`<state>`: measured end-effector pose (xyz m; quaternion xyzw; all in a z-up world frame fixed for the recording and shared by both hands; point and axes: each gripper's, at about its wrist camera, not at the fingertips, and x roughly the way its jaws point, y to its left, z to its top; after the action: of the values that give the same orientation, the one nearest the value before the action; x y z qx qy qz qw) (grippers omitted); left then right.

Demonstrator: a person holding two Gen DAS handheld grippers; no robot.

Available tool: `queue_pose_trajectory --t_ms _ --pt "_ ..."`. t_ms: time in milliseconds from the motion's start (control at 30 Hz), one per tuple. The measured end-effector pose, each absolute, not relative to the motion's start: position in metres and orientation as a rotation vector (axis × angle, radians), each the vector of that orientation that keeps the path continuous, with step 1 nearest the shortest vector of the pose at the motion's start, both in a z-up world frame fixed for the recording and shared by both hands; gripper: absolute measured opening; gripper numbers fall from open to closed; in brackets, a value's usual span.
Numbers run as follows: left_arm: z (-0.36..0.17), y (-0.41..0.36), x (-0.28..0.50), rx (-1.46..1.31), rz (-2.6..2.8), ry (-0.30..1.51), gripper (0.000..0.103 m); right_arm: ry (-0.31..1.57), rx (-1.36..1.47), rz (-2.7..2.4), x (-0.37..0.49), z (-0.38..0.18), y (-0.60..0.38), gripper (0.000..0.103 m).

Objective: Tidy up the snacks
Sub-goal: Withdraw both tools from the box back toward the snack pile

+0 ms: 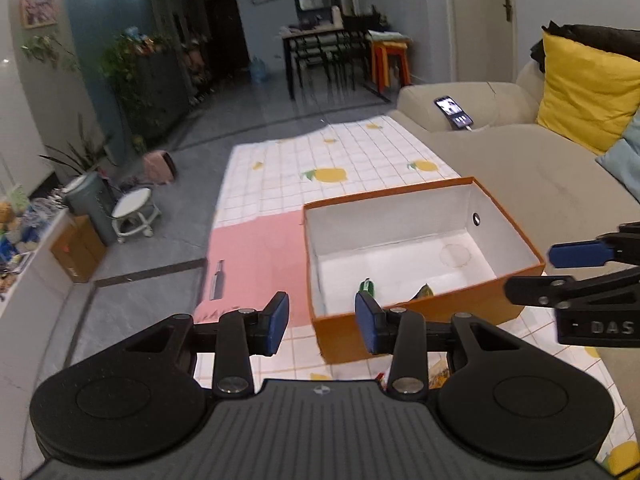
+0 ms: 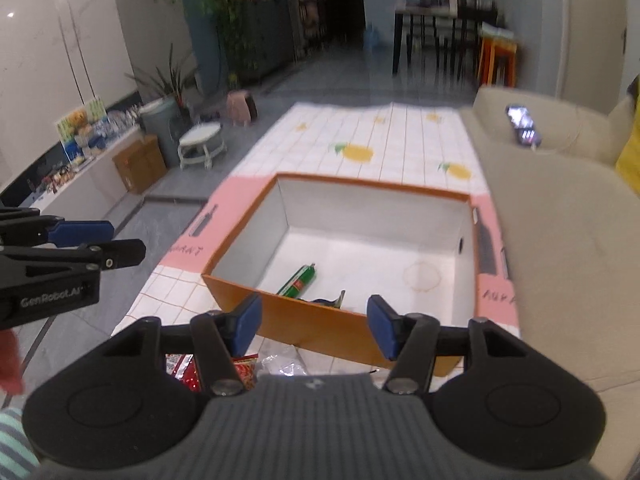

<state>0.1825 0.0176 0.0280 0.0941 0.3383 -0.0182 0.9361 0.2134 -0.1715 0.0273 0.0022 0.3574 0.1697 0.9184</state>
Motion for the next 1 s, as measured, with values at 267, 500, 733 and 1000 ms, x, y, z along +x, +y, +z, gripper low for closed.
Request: queue_pose_trajectory --t_ms 267,500,733,1000 --pt "0.015 0.027 0.13 0.012 -0.086 0.702 0.049 0.599 -0.009 0.317 0.135 0.019 -0.18 0.057" --pt "-0.029 0.034 0.11 -0.102 -0.176 0.891 0.06 0.604 -0.027 0.271 0.096 -0.02 -0.187 0.06" --pt "-0.052 0.04 0.109 -0.136 -0.146 0.937 0.061 0.715 -0.048 0.307 0.095 -0.057 -0.18 0.06" --pt "-0.069 0.034 0.117 -0.139 -0.188 0.91 0.067 0.764 -0.054 0.332 0.111 -0.071 -0.17 0.063"
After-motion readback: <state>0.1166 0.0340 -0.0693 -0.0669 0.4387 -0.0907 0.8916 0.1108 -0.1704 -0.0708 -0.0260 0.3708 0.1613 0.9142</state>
